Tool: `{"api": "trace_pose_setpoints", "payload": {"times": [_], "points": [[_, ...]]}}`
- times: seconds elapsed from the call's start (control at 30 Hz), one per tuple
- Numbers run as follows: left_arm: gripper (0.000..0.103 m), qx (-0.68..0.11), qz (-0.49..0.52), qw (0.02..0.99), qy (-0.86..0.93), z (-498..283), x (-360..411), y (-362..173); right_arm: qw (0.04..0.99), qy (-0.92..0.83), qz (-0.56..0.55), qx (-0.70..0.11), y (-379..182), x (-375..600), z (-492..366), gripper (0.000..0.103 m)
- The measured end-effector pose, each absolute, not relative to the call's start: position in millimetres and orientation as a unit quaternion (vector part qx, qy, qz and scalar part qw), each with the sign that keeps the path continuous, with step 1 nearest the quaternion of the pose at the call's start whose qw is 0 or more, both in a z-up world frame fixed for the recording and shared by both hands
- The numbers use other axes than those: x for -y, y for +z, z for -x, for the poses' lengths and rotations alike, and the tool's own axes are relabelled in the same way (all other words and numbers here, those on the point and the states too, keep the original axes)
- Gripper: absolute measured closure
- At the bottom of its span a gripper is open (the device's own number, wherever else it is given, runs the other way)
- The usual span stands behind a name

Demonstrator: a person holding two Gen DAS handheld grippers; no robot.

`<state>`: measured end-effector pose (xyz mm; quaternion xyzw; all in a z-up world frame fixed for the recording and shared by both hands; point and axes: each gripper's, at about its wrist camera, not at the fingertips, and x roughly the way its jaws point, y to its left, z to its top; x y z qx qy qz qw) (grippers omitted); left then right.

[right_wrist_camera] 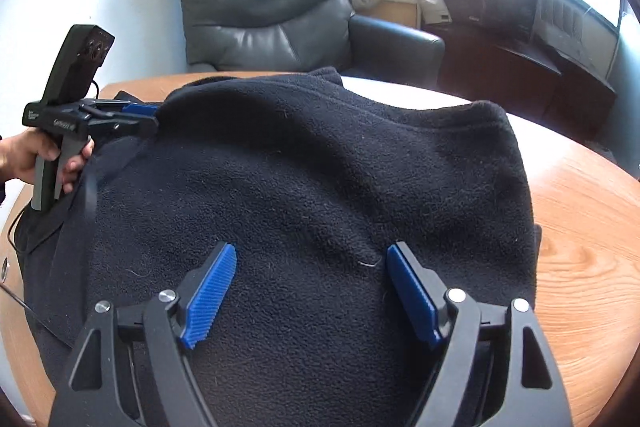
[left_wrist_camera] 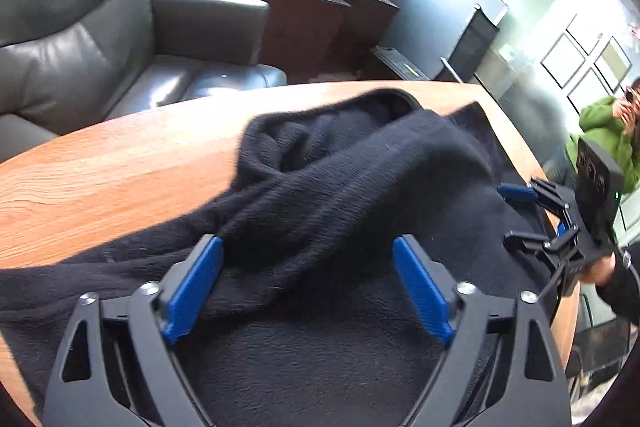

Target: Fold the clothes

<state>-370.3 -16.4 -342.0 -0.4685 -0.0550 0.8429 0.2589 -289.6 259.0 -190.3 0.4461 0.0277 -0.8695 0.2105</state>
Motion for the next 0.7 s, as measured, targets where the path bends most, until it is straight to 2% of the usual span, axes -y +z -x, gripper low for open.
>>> {"api": "trace_pose_setpoints", "payload": {"times": [0.13, 0.23, 0.37, 0.43, 0.53, 0.6, 0.7], "points": [[0.014, 0.069, 0.423, 0.293, 0.855, 344.7, 17.8, -321.2, 0.211, -0.872, -0.44, -0.028, -192.6, -257.2, 288.2, 0.02], [0.013, 0.047, 0.444, 0.328, 0.833, 332.1, 6.8, -327.5, 0.213, -0.872, -0.439, -0.029, -193.0, -258.5, 282.8, 0.018], [0.014, 0.029, 0.493, 0.295, 0.818, 341.3, 1.5, -359.3, 0.213, -0.871, -0.441, -0.032, -194.0, -259.2, 280.6, 0.017], [0.022, 0.04, 0.497, 0.277, 0.821, 349.6, 3.3, -355.9, 0.206, -0.871, -0.445, -0.033, -189.9, -262.9, 280.5, 0.017], [0.022, 0.038, 0.491, 0.279, 0.824, 333.0, -5.8, -337.9, 0.185, -0.875, -0.447, -0.03, -175.7, -277.0, 277.8, 0.017], [0.021, 0.015, 0.453, 0.345, 0.822, 310.1, -21.0, -317.6, 0.173, -0.876, -0.451, 0.001, -163.8, -308.7, 270.5, 0.017], [0.019, -0.098, 0.395, 0.412, 0.815, 279.3, -52.8, -299.7, 0.178, -0.854, -0.484, 0.066, -164.6, -363.5, 263.1, 0.012]]}}
